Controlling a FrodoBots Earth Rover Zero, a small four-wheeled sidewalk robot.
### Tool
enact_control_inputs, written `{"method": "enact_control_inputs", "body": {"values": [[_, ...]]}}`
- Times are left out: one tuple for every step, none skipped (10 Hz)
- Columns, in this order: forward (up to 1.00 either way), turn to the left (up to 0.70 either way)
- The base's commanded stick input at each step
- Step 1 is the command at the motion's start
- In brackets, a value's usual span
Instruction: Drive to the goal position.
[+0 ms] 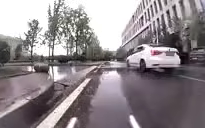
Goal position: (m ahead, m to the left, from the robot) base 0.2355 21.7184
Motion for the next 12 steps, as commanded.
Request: {"method": "enact_control_inputs", "body": {"values": [[0.7, 0.0], [0.7, 0.0], [0.7, 0.0], [0.7, 0.0], [0.7, 0.0], [0.7, 0.0], [0.7, 0.0], [0.7, 0.0], [0.7, 0.0], [0.7, 0.0], [0.7, 0.0], [0.7, 0.03]]}}
